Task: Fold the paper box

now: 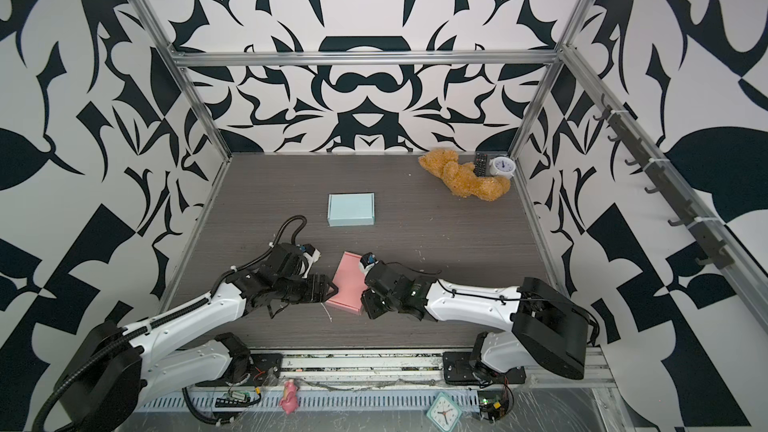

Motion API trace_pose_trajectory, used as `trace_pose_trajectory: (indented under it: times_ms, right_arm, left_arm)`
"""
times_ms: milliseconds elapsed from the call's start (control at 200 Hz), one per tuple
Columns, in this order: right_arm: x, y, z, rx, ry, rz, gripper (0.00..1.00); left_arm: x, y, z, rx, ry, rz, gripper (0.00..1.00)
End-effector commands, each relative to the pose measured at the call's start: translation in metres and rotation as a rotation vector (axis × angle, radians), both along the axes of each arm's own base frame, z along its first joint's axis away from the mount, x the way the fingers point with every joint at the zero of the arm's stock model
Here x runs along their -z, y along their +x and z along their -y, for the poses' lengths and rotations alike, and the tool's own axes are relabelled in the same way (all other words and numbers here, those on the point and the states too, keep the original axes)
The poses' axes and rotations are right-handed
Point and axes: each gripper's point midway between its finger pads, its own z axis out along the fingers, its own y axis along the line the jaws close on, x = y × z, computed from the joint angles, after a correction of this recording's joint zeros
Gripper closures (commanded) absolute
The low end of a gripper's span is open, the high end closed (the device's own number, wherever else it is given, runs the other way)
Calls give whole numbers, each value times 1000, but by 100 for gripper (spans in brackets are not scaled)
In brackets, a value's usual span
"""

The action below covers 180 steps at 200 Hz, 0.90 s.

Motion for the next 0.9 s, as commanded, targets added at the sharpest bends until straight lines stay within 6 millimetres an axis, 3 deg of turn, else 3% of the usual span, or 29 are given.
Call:
trace_pose_trajectory:
  times_ms: [0,120,420,690,895]
  right_arm:
    - [-32,18,-4,-3,43,97,58]
    - [-45,37,-7,-4,51,100,46]
    - [-54,87,-7,5,142,37,24]
    - [-39,120,-11,1,133,5,18]
    - [-23,131,-15,-10,121,-27,18]
  left_arm:
    - [-2,-17,-2,0,-11,-43,19]
    - [-5,-30,2,14,-39,-51,19]
    - [-4,-51,7,37,-60,-71,18]
    - [-3,-54,20,56,-76,-67,17]
    - [-3,-45,33,63,-95,-51,17]
